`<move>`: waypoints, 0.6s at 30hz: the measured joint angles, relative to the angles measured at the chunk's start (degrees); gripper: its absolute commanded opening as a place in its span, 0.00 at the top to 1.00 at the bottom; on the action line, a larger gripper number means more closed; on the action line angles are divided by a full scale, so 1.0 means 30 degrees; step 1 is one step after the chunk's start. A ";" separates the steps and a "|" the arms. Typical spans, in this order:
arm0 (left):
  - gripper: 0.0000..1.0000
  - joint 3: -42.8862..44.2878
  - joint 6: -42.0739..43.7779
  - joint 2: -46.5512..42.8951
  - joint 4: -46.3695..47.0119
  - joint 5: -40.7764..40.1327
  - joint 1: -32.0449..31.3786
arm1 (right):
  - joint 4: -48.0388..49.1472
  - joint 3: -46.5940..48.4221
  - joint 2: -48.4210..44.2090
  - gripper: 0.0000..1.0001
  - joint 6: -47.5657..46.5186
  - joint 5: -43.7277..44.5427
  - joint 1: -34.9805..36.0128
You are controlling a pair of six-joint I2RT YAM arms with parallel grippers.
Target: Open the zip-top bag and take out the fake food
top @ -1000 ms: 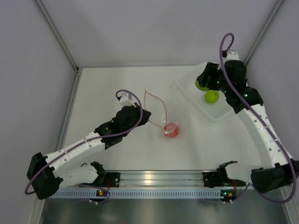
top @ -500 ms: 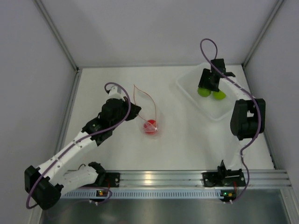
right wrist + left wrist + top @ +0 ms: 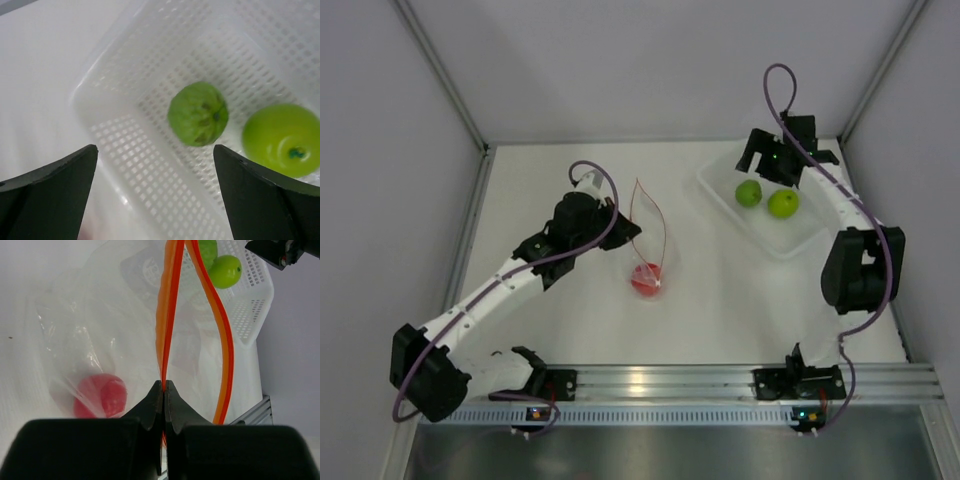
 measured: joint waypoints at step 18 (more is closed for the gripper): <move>1.00 0.0007 -0.4131 0.1836 0.2812 -0.0393 -0.1355 | 0.1297 -0.4881 -1.2291 0.85 0.2951 -0.2251 1.0703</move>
